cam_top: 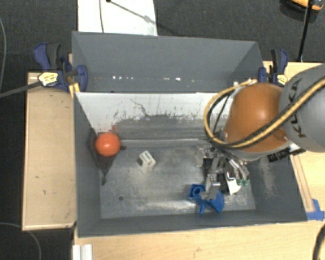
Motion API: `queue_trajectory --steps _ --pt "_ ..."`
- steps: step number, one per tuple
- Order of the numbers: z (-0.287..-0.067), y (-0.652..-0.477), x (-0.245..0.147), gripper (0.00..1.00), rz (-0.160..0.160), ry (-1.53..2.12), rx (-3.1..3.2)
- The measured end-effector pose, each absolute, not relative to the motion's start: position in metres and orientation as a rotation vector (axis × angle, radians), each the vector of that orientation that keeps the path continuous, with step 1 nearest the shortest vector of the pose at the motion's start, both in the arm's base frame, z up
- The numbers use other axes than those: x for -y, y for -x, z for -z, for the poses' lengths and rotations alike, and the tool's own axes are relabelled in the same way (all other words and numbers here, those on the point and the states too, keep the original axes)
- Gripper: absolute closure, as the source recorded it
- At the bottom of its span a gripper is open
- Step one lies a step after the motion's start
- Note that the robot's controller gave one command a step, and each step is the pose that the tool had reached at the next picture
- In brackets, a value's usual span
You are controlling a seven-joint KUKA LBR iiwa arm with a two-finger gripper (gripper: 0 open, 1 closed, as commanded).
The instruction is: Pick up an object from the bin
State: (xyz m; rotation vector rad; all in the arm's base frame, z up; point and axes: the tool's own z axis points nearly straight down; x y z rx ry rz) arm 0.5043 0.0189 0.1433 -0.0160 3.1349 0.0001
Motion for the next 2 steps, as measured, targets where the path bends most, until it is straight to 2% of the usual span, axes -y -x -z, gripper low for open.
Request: queue_trajectory --steps 1,2 --pt "-0.118 -0.492 -0.013 0.0 -0.003 0.231 -3.132" --pt "-0.073 -0.479 0.022 1.0 -0.003 0.435 -3.1"
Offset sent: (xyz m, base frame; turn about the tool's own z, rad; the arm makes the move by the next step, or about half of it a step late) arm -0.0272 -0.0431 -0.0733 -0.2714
